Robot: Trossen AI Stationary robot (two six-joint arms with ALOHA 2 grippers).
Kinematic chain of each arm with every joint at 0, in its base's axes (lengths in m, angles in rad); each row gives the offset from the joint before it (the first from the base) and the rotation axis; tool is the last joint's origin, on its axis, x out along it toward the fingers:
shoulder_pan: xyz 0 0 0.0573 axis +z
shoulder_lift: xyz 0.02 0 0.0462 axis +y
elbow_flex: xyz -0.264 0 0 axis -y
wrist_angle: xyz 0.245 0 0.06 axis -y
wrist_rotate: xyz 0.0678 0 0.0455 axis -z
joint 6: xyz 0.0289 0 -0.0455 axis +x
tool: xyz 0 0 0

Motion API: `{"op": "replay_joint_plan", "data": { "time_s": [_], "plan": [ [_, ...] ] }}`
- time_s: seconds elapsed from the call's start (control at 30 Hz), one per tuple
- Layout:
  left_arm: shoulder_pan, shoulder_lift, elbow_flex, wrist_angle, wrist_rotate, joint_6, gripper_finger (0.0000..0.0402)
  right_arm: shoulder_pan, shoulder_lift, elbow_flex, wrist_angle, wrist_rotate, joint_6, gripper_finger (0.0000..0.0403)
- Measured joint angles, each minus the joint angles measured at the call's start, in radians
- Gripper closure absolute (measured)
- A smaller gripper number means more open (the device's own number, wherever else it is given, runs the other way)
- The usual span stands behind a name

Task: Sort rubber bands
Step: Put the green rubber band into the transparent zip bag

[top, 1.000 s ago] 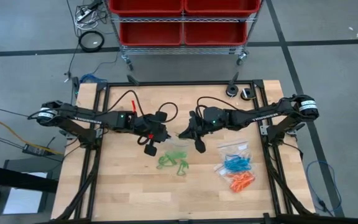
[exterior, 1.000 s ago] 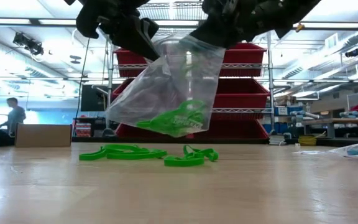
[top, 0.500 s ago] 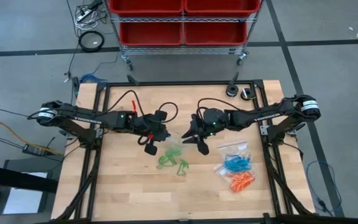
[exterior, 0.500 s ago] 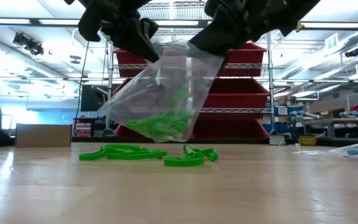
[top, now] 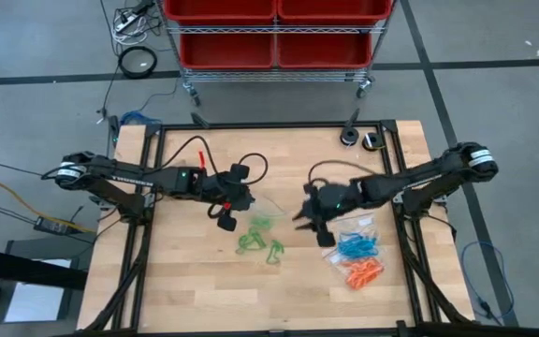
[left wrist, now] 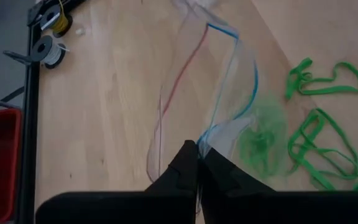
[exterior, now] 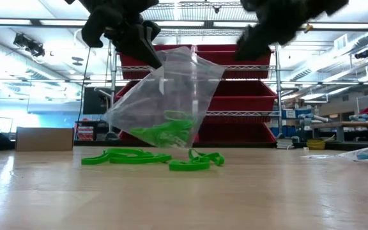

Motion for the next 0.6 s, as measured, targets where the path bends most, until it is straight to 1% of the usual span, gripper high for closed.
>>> {"op": "replay_joint_plan", "data": {
  "time_s": [0.07, 0.13, 0.27, 0.33, 0.43, 0.53, 0.6],
  "plan": [
    [0.0, 0.0, 0.0, 0.002, 0.0, -0.002, 0.0394, 0.025, 0.049, -0.039, 0.063, -0.019, 0.031, 0.0284],
    [0.0, 0.0, 0.0, 0.013, 0.0, -0.005, 0.0394, 0.042, 0.118, -0.067, 0.165, -0.04, 0.044, 0.0285],
    [0.0, 0.0, 0.0, 0.013, 0.0, -0.006, 0.0394, 0.048, 0.283, -0.073, 0.328, -0.06, 0.028, 0.0286],
    [0.0, 0.0, 0.0, 0.014, 0.0, -0.007, 0.0394, 0.033, 0.358, -0.064, 0.364, -0.063, 0.027, 0.0286],
    [0.0, 0.0, 0.0, 0.013, 0.001, -0.008, 0.0394, -0.001, 0.447, -0.048, 0.388, -0.106, 0.041, 0.0287],
    [0.0, 0.0, 0.0, 0.014, 0.001, -0.004, 0.0394, -0.032, 0.503, -0.033, 0.396, -0.136, 0.054, 0.0288],
    [0.0, 0.0, 0.0, 0.016, 0.001, -0.003, 0.0394, -0.049, 0.525, -0.025, 0.433, -0.165, 0.059, 0.0288]
  ]
}}
